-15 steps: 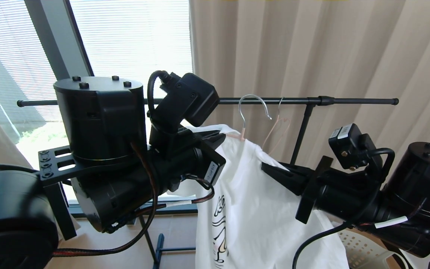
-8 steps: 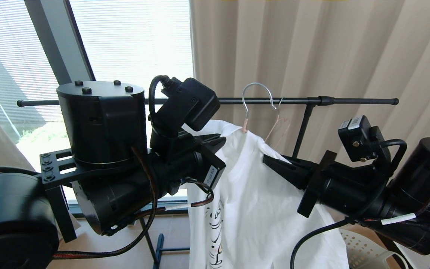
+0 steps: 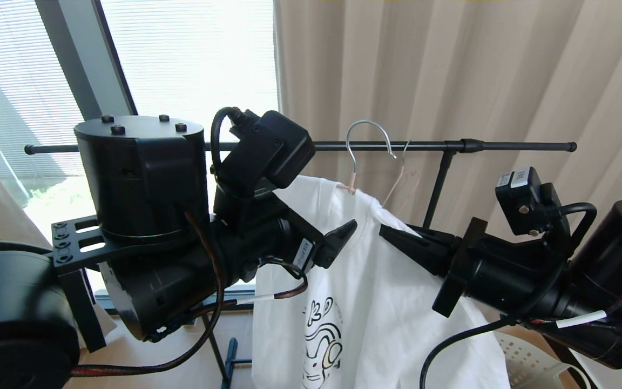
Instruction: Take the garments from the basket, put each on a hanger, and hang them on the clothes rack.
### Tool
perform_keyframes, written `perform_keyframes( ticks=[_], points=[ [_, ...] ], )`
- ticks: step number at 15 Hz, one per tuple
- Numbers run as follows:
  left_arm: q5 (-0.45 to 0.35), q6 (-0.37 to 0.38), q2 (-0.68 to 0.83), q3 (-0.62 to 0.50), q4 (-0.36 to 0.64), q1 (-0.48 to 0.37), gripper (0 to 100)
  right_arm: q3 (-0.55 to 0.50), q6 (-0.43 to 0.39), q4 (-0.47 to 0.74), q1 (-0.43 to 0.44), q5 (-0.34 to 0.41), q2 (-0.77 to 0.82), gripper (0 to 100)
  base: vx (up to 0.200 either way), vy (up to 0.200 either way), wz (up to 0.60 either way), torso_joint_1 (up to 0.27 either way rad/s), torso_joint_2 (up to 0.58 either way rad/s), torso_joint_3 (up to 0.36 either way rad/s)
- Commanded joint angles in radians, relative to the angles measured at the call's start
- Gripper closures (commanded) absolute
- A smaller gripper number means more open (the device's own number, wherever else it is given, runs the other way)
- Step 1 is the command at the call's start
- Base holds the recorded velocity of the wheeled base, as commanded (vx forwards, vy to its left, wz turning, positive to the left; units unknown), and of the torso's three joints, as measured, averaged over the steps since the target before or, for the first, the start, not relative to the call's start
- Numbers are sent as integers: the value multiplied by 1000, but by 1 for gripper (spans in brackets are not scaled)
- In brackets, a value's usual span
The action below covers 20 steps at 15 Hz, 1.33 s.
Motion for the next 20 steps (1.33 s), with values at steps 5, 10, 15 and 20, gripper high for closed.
perform_keyframes(
  ticks=[5, 10, 15, 20],
  points=[
    [-137, -6, -165, 73, 1, 162, 0, 39, 27, -2, -147, 232, -3, 100, 0, 0, 0, 0, 0, 0],
    [-560, -6, -254, 184, 19, 484, 0, 118, 25, -111, -248, 497, -3, 100, 0, 0, 0, 0, 0, 0],
    [-954, -2, -151, 288, 24, 732, 0, 162, 27, -141, -308, 703, -38, 100, 0, 0, 0, 0, 0, 0],
    [-1002, 4, -11, 327, 13, 758, 0, 182, 25, -141, -308, 718, -65, 100, 0, 0, 0, 0, 0, 0]
  ],
)
